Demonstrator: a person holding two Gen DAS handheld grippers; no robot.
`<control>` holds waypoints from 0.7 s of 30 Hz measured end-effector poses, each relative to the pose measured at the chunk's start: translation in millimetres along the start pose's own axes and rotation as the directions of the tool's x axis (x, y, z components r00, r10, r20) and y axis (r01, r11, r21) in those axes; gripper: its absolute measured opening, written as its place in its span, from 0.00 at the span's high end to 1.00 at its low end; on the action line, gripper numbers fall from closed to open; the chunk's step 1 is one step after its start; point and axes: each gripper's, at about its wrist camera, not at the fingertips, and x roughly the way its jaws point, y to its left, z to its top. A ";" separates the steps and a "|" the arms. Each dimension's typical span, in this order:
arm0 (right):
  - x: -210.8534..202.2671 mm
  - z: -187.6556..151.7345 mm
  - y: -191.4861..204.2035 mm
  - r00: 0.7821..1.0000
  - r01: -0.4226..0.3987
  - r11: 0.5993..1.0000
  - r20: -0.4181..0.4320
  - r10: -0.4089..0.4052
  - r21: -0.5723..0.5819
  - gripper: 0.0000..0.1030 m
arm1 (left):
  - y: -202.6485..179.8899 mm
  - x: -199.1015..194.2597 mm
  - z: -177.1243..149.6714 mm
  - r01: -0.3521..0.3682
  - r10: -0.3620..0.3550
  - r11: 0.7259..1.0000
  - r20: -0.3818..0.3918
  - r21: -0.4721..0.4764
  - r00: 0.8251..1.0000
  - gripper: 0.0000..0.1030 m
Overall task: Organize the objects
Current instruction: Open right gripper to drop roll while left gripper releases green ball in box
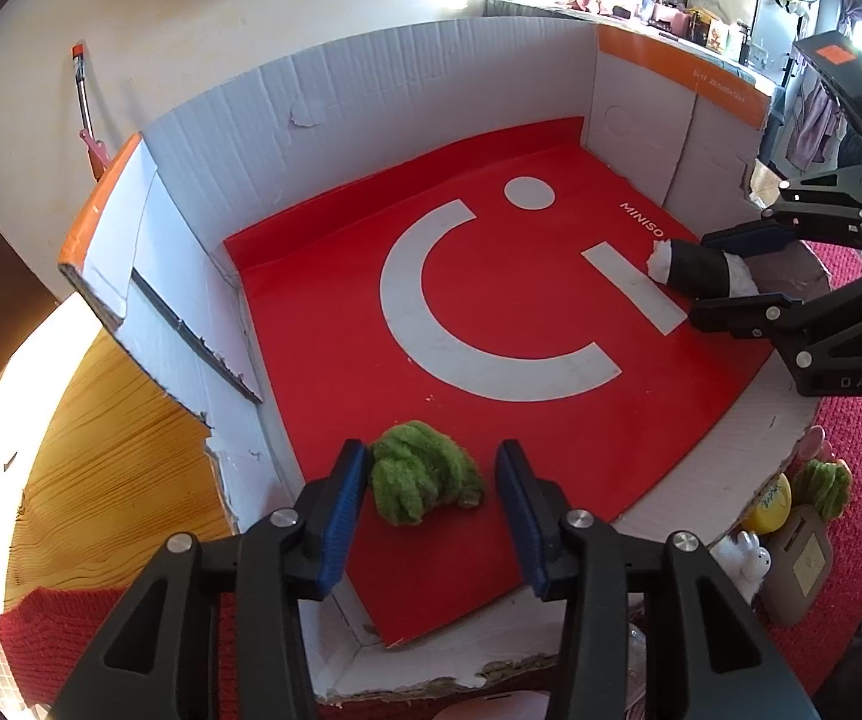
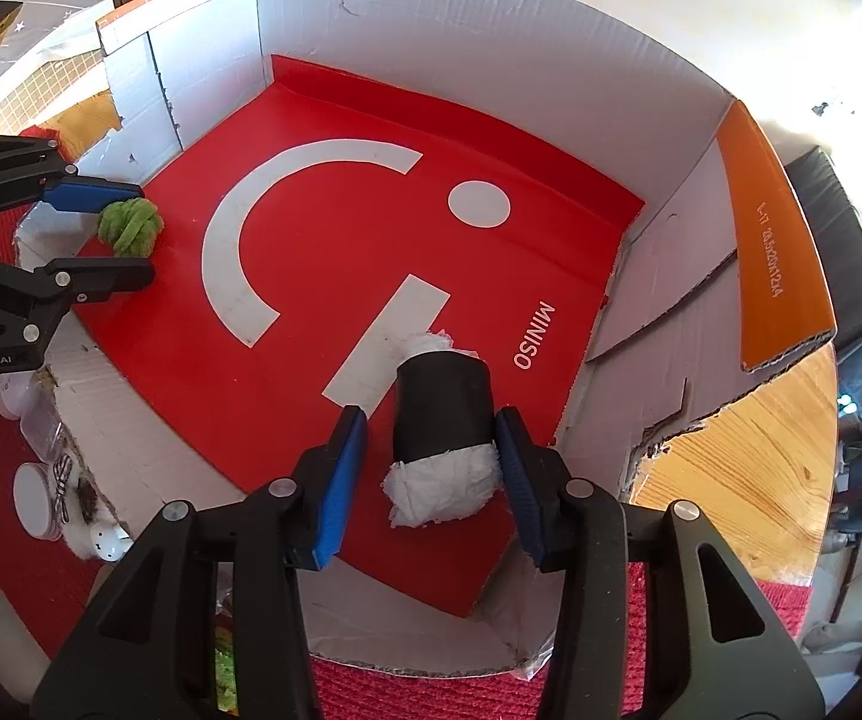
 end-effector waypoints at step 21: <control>-59.7 -39.0 -39.2 0.997 0.000 0.999 0.080 -0.004 0.047 0.44 | 5.9 -23.7 4.5 0.053 -0.048 0.996 0.068 -0.073 0.997 0.50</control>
